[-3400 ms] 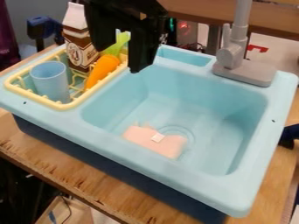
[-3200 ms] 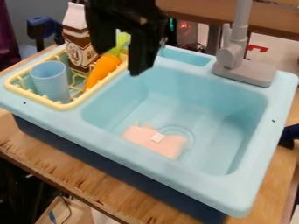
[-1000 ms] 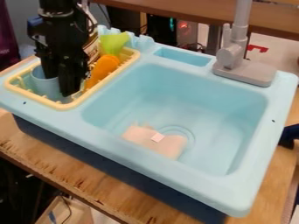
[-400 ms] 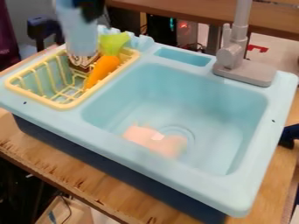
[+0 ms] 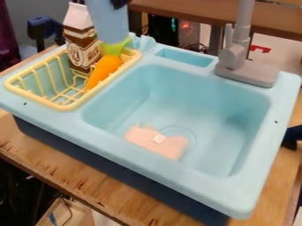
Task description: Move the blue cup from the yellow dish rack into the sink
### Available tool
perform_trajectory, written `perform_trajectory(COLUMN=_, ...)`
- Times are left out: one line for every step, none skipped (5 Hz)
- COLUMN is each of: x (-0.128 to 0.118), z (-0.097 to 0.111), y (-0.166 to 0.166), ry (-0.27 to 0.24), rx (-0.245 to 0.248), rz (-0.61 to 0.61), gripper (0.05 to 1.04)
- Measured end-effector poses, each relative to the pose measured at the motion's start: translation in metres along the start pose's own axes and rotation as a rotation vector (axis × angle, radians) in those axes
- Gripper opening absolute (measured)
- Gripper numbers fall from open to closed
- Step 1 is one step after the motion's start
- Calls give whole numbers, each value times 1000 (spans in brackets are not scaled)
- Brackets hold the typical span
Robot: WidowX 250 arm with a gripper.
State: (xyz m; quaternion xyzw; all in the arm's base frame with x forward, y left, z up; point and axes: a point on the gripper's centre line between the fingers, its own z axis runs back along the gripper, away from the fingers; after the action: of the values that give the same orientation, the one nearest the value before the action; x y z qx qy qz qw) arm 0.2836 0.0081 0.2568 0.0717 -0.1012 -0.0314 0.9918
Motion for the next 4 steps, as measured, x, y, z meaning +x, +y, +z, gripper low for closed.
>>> perform_trajectory(x=-2, z=-35, y=-15, ry=65, rx=-65, rz=-29, gripper=83)
perform_trajectory(x=5, z=-64, y=-26, ry=90, rx=-116, rz=-41, gripper=83)
perform_trajectory(x=12, z=-81, y=-34, ry=96, rx=-148, rz=-45, gripper=83)
perform_trajectory(x=17, z=-106, y=-37, ry=143, rx=-140, rz=-47, gripper=83)
